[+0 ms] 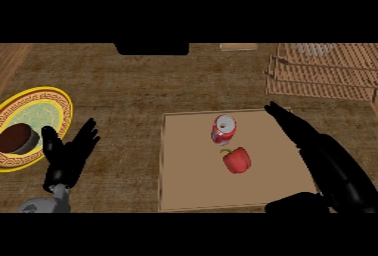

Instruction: Pick the bell pepper from the tray and place it in the tiered shelf

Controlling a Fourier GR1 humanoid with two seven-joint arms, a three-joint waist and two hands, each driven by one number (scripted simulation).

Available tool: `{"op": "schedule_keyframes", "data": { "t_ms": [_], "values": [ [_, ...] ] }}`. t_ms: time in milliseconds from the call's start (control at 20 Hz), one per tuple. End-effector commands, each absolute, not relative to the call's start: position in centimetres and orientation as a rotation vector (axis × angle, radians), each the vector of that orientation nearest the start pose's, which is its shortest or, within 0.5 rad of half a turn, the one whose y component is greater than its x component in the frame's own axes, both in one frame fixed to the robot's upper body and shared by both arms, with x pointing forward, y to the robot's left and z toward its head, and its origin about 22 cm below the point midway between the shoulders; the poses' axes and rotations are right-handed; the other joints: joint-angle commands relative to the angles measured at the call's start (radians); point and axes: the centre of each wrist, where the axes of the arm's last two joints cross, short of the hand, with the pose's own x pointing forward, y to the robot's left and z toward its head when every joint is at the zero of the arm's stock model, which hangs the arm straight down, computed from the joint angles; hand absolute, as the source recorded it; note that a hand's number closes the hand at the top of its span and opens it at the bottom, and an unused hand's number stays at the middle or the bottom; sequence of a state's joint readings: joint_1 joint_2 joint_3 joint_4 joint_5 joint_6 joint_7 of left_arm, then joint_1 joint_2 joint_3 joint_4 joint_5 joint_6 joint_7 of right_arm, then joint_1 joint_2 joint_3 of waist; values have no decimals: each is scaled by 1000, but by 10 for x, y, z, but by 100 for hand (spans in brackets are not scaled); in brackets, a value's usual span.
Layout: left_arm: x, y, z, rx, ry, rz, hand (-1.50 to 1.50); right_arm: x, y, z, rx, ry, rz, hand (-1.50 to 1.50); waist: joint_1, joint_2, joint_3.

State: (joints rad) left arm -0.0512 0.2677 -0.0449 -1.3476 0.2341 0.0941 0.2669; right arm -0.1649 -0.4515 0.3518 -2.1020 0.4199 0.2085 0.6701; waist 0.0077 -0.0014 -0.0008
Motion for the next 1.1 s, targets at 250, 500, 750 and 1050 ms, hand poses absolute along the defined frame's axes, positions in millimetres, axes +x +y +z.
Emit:
{"op": "schedule_keyframes", "data": {
  "t_ms": [250, 500, 750, 1050],
  "values": [
    [254, 293, -33, 102, -1109, 43, 0, 236, -155, 109, -637, -1264, 1072, -150, -4, 2, 1],
    [234, 290, -31, 95, -1110, 39, 0, 217, -136, 110, -698, -1181, 1050, -150, -5, 0, 1],
    [244, 296, -21, 84, -1116, 50, 0, 216, -147, 90, -757, -1171, 1042, -150, -7, 0, 1],
    [251, 309, -24, 92, -1120, 47, 0, 222, -124, 91, -782, -1192, 1020, -150, -7, 1, 1]
  ]
}}
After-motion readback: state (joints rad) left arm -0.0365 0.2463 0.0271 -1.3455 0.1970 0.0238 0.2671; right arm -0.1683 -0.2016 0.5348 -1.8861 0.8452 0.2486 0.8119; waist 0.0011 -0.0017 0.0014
